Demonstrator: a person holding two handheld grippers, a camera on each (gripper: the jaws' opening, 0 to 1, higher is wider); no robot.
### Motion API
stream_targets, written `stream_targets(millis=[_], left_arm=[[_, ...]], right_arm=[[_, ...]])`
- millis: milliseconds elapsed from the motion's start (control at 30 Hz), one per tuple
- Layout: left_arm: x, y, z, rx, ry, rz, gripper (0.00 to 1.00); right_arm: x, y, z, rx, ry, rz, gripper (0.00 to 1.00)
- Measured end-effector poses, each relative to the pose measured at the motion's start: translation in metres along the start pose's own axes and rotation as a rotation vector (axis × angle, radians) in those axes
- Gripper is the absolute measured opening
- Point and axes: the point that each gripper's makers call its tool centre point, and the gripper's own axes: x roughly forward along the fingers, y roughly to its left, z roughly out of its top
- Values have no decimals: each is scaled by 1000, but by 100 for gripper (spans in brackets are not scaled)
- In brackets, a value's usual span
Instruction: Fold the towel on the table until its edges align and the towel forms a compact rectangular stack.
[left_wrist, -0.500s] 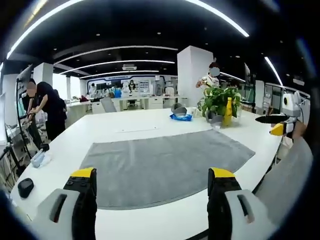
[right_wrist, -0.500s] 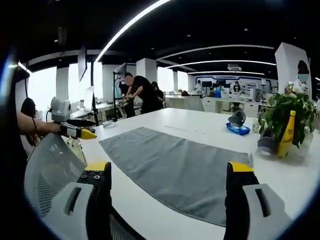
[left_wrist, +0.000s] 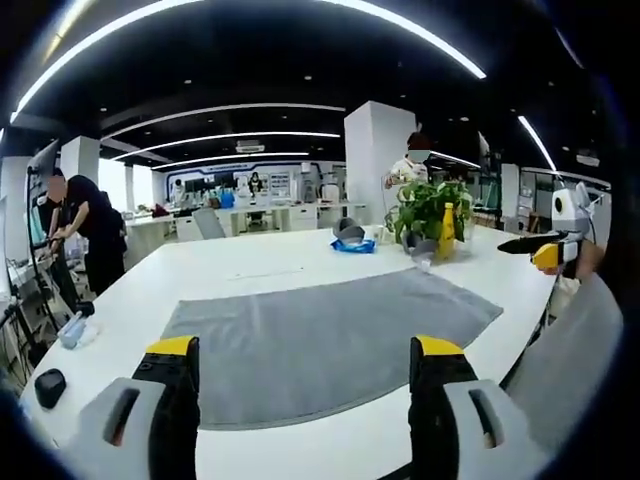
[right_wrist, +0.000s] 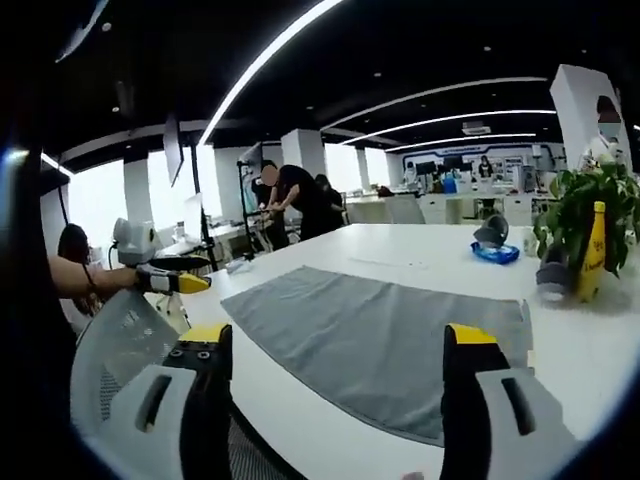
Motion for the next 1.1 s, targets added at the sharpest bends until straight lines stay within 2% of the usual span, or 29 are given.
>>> stream_targets(millis=[100,167,200,300,433,500,567,667,700,833,933,967,1000,1100], left_arm=[[0,-3,0,-18,1,-19,80],[0,-3,0,-7,-1,-14,81],[0,-3,-1,-17,5,-19,80],[0,-2,-3,-37,16,-16,81],[-1,2,2,-67,-10,3,83],[-2,4,5,-87,-30,10,86],[-2,5,5,-92,-30,17,89],[0,4,4,-78,-25,16,91],[0,3,4,-72,-21,15,92],[4,-1,1,-70,17,-14,97],[7,-9,-6,28,100,-65,99],[9,-9,-2,73,123,-75,99],[11,-9,5,92,116,-75,99],[22,-14,54,124,-10,-117,99]], right_arm=[[-2,2,3,2,-18,26,75],[1,-3,2,-2,-20,15,77],[1,-6,0,30,-8,2,80],[-1,-11,1,22,-22,-5,78],[0,-26,9,-12,-26,-44,78],[-2,-31,15,-38,-26,-42,76],[-6,-42,23,-93,-30,-74,76],[-13,-56,30,-104,-35,-104,75],[-19,-70,25,-101,-31,-119,76],[-32,-88,26,-126,-3,-155,77],[-50,-108,21,-131,19,-173,79],[-54,-111,20,-134,22,-173,79],[-57,-113,19,-136,27,-173,78],[-69,-123,14,-134,55,-197,74]])
